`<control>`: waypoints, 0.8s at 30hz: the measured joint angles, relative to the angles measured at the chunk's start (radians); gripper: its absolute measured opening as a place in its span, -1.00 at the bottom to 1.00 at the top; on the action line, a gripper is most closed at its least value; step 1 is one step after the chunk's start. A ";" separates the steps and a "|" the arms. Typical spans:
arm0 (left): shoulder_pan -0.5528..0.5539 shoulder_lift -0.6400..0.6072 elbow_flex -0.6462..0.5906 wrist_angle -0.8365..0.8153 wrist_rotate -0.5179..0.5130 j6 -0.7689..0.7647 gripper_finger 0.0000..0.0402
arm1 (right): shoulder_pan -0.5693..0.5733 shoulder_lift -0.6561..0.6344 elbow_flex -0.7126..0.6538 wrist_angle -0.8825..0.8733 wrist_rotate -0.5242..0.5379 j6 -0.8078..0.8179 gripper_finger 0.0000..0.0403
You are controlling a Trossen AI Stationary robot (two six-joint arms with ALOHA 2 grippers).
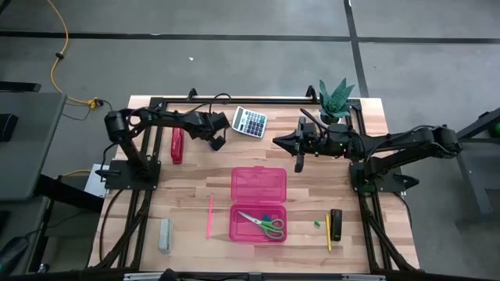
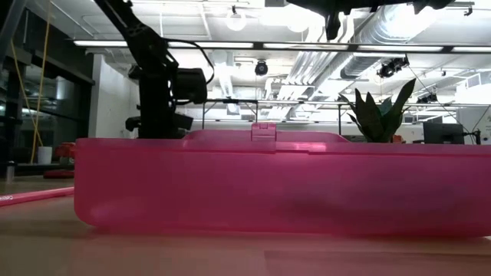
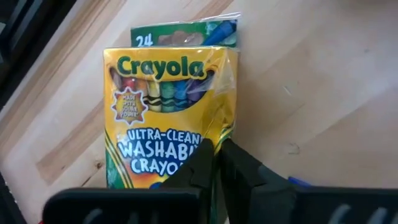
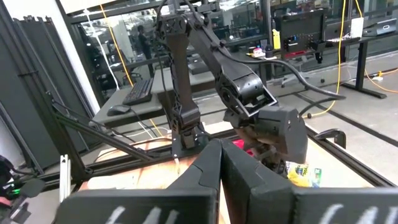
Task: Pack school essentials
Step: Put the yellow crayon box into the pink supply box
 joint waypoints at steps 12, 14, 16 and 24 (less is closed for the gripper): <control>0.005 -0.354 -0.001 0.004 0.133 0.013 -1.00 | 0.000 0.000 0.000 -0.007 0.000 0.000 -1.00; -0.001 -0.442 0.000 0.032 0.160 0.005 -1.00 | 0.000 0.000 0.000 -0.008 0.000 -0.007 -1.00; -0.010 -0.524 -0.002 0.069 0.194 -0.011 -1.00 | 0.000 0.000 0.000 -0.007 0.000 -0.026 -1.00; -0.172 -0.773 -0.002 0.275 0.235 -0.091 -1.00 | 0.000 0.000 0.000 -0.007 0.000 -0.034 -1.00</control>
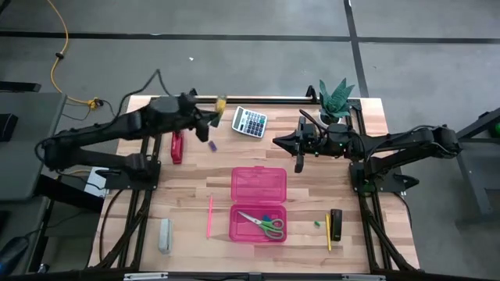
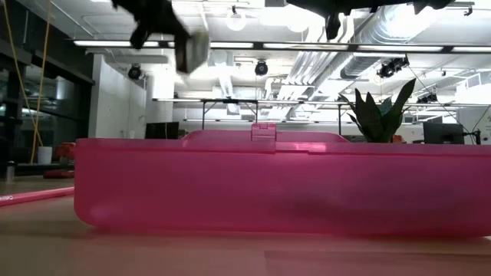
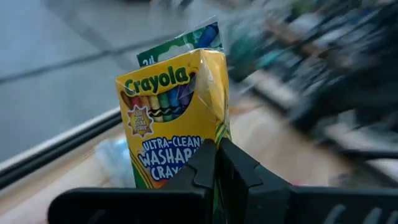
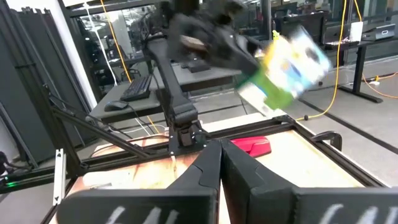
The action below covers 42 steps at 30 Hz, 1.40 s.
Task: Pack school essentials
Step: Put the yellow crayon box into the pink supply box
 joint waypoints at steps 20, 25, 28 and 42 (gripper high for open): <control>-0.478 -0.018 -0.320 0.698 -0.249 -0.132 -1.00 | 0.001 0.000 0.000 0.000 -0.058 0.000 -1.00; -0.484 -0.019 -0.325 0.716 -0.248 -0.132 -1.00 | 0.001 0.000 0.000 0.000 -0.061 0.004 -1.00; -0.483 -0.019 -0.325 0.722 -0.249 -0.123 -1.00 | 0.001 0.000 0.000 0.000 -0.061 0.005 -1.00; -0.534 0.141 -0.164 0.449 -0.060 -0.123 -1.00 | -0.004 0.000 0.000 0.031 -0.036 -0.002 -1.00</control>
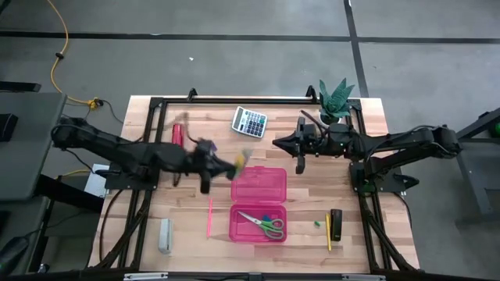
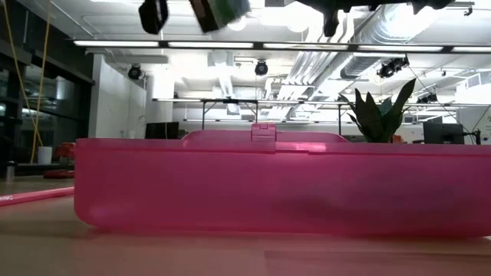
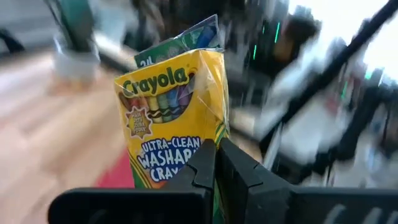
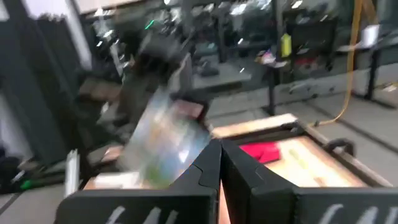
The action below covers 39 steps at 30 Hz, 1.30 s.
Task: Pack school essentials
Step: Put the yellow crayon box into the pink supply box
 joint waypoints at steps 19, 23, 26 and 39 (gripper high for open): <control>-0.170 0.619 0.584 -0.642 0.138 0.481 -1.00 | -0.140 -0.036 0.000 0.071 0.052 -0.069 -1.00; -0.182 0.662 0.609 -0.669 0.137 0.524 -1.00 | -0.164 -0.036 0.000 0.053 0.052 -0.069 -1.00; -0.189 0.695 0.613 -0.719 0.134 0.518 -1.00 | -0.179 -0.037 0.000 0.039 0.052 -0.069 -1.00; -0.259 0.806 0.612 -0.737 0.073 0.366 -1.00 | -0.206 -0.036 0.000 -0.002 0.051 -0.067 -1.00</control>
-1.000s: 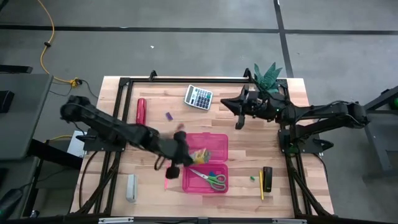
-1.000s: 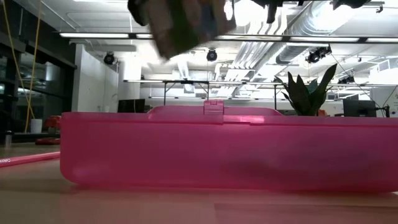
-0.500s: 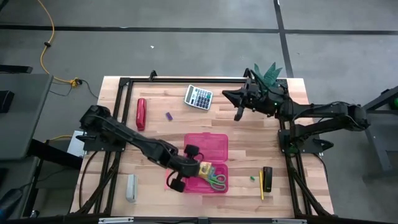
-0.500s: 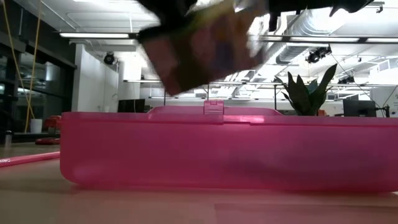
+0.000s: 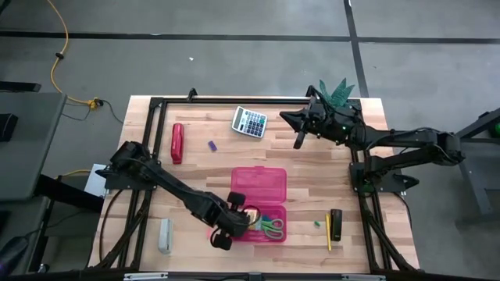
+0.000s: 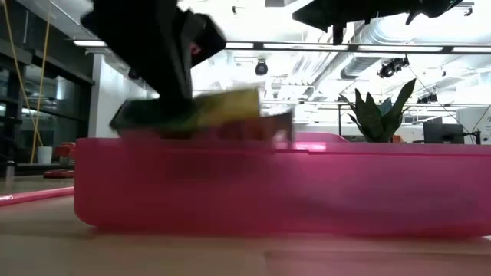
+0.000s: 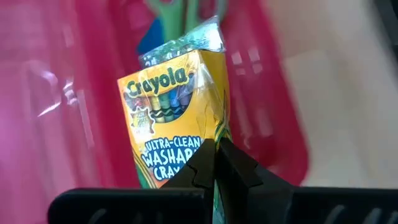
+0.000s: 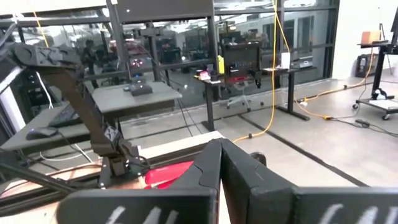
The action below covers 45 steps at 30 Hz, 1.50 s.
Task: Pack school essentials
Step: Put the yellow crayon box into the pink supply box, then put the yellow pencil into the pink supply box
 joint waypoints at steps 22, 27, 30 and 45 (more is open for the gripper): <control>0.014 0.016 0.001 -0.007 0.077 0.033 -0.46 | 0.000 0.000 0.000 -0.029 -0.037 0.001 -1.00; 0.064 -0.089 0.002 -0.111 0.097 0.059 -0.25 | 0.000 0.000 0.000 -0.038 -0.079 0.001 -1.00; 0.117 -0.198 0.002 -0.169 0.067 0.084 -0.19 | 0.000 0.000 0.000 -0.040 -0.125 0.001 -1.00; 0.369 -0.845 -0.338 0.497 0.038 -0.013 -0.18 | 0.002 0.000 0.000 -0.049 -0.209 0.053 -1.00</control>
